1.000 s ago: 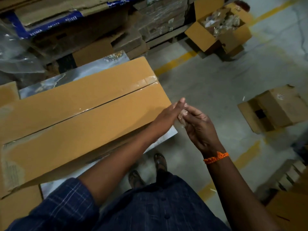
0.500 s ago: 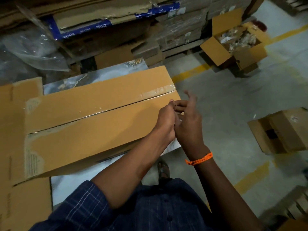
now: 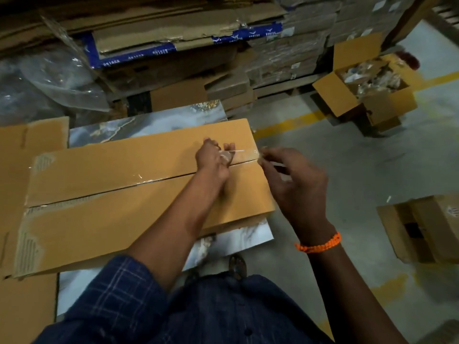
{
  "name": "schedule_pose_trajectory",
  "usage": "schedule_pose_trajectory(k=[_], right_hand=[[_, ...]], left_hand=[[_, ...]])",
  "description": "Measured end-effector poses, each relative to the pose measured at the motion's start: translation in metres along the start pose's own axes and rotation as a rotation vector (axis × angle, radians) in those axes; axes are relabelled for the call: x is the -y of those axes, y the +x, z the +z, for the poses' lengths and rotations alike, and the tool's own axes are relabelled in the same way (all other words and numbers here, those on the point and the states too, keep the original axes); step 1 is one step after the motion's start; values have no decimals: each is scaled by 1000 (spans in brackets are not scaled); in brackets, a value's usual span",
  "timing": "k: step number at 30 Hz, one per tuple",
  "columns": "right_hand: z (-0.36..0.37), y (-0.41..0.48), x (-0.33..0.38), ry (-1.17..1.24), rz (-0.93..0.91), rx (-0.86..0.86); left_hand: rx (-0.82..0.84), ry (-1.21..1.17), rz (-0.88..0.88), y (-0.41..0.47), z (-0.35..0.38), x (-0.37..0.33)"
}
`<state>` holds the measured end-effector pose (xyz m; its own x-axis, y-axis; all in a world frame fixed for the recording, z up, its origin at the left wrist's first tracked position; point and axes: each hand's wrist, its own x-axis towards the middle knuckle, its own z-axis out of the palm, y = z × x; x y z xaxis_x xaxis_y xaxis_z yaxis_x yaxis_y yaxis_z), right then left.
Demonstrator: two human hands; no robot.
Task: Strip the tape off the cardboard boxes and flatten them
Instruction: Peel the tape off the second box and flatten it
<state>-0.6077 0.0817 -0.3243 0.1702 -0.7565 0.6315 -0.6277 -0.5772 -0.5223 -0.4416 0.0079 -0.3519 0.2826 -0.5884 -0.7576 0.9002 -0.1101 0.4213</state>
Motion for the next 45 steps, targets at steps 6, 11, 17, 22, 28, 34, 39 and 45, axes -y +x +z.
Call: schedule_pose_trajectory(k=[6, 11, 17, 22, 28, 34, 39, 45], right_hand=[[56, 3, -86, 598, 1230, 421], [73, 10, -103, 629, 1222, 400], [78, 26, -104, 662, 1271, 231], [87, 30, -109, 221, 879, 146], [86, 25, -95, 14, 531, 173], [97, 32, -58, -3, 164, 391], [91, 32, -57, 149, 337, 329], [89, 29, -47, 189, 284, 331]], left_hand=[[332, 673, 284, 5, -18, -14], [196, 1109, 445, 14, -38, -13], [326, 1512, 701, 28, -41, -12], [413, 2239, 853, 35, -34, -2], [351, 2308, 846, 41, -20, 12], [335, 2288, 843, 34, -18, 12], [338, 2077, 968, 32, -24, 8], [269, 1971, 1088, 37, -36, 21]])
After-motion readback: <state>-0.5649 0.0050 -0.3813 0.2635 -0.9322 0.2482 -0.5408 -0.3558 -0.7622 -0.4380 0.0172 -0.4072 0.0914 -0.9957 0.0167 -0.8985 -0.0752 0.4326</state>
